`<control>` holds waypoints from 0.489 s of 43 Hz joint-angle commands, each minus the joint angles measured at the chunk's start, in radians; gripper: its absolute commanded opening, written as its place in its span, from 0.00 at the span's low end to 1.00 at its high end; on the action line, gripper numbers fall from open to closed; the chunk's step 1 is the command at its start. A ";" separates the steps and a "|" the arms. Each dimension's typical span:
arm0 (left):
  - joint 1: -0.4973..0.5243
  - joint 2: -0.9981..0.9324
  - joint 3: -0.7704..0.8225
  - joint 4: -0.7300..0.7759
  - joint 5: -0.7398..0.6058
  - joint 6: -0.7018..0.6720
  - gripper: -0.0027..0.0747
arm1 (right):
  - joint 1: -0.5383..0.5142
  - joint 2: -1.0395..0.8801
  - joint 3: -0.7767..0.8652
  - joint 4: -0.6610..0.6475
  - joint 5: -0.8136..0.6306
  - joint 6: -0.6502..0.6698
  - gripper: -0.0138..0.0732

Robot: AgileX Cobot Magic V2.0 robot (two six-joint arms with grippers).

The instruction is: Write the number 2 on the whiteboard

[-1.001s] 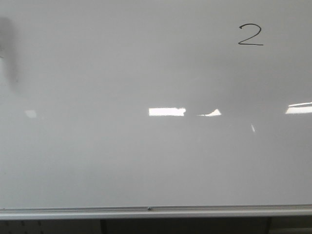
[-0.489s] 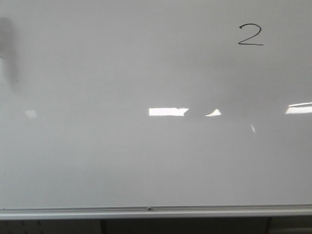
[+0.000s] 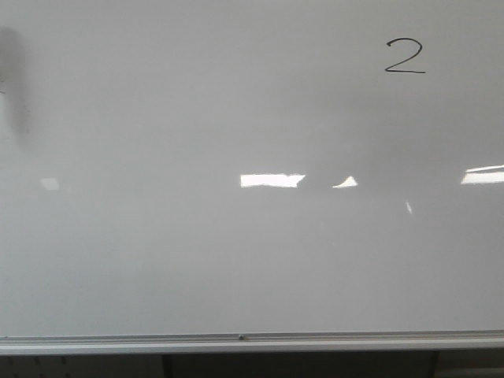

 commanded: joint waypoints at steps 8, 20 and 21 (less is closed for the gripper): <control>0.035 -0.073 0.025 0.003 -0.071 -0.002 0.01 | -0.004 -0.006 -0.033 0.006 -0.051 -0.005 0.07; 0.317 -0.280 0.218 -0.084 -0.185 -0.003 0.01 | -0.004 -0.006 -0.033 0.006 -0.051 -0.005 0.07; 0.341 -0.294 0.238 -0.100 -0.226 -0.003 0.01 | -0.004 -0.006 -0.033 0.006 -0.051 -0.005 0.07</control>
